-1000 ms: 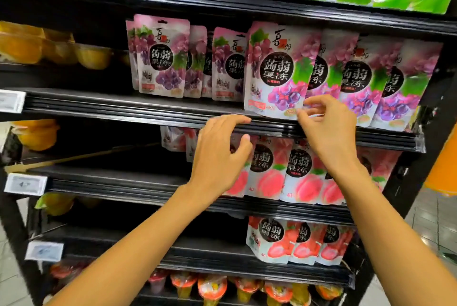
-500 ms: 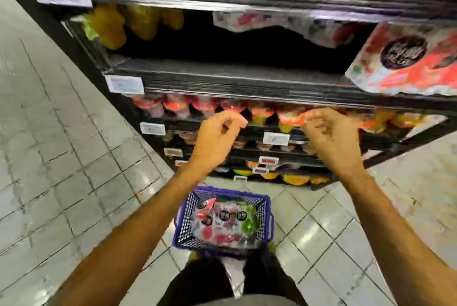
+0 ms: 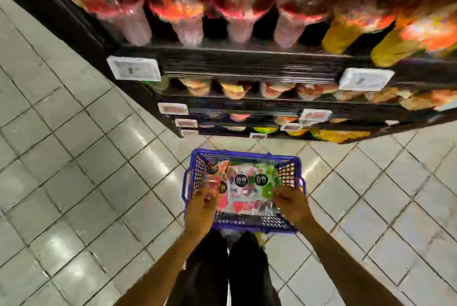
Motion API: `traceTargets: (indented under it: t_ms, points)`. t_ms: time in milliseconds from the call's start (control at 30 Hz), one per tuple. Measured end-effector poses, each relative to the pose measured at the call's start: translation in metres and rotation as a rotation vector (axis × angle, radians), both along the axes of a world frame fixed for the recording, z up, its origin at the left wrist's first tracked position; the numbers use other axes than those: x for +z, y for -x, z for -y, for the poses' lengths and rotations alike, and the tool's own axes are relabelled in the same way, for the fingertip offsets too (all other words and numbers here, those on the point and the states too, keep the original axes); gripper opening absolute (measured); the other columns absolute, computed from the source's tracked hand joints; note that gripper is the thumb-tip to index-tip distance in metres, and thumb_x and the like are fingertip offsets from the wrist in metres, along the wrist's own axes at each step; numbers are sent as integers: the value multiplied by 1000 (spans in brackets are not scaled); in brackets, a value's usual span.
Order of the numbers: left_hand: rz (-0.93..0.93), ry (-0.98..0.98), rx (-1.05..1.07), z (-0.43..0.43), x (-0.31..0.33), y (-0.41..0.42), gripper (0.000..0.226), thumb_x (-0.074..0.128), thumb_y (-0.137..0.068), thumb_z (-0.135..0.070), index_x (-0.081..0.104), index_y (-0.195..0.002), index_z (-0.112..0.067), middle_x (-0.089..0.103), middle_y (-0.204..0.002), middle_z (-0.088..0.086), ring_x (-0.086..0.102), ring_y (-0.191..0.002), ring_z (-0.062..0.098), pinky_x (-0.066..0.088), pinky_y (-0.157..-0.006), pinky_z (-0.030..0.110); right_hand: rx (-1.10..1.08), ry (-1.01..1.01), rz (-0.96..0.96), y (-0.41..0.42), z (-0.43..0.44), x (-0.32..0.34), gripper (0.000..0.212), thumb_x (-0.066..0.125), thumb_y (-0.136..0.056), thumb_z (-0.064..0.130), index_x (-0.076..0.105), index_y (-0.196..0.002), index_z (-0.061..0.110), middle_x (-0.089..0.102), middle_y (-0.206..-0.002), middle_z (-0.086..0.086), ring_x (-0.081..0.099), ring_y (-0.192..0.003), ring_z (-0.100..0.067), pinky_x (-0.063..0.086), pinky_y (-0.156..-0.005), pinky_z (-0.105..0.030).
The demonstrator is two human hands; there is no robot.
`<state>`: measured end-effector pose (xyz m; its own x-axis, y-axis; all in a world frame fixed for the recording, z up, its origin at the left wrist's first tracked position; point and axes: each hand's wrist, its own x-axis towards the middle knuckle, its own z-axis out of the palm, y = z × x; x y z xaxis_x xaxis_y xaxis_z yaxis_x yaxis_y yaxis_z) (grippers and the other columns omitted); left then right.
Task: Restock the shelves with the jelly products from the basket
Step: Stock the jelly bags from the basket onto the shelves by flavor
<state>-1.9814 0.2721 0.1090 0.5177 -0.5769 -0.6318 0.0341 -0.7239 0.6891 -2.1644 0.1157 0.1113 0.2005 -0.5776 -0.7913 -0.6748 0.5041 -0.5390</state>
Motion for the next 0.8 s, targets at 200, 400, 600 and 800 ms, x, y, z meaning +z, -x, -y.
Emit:
traceTargets:
  t_ms: [200,400,600,800]
  points:
    - [-6,-82,87,-16,-137,6,16,56,-91,7,66,-83,-3,64,-74,16,59,-58,14,47,-61,29,29,-14,-233,5,-18,-135,25,56,-89,-2,71,-71,6,62,-66,1,57,-56,-12,40,-48,-14]
    - [-31,-240,115,-15,-262,1,23,53,-95,-9,60,-74,-15,56,-71,11,47,-54,15,37,-44,18,221,-59,-270,12,-27,-256,17,59,-91,5,72,-101,8,64,-88,-5,58,-80,-16,46,-66,-20]
    - [64,-339,-88,4,-355,-11,34,58,-94,-12,55,-127,-1,63,-116,20,62,-104,37,48,-79,33,324,59,-392,9,-32,-350,25,55,-91,9,74,-105,10,72,-110,-11,66,-98,-26,44,-70,-26]
    - [364,-206,-277,32,-412,-22,55,62,-92,-30,45,-140,-8,55,-131,14,50,-121,34,43,-101,44,209,138,-400,-4,-31,-412,24,72,-83,33,72,-93,12,74,-89,-6,69,-86,-24,48,-64,-27]
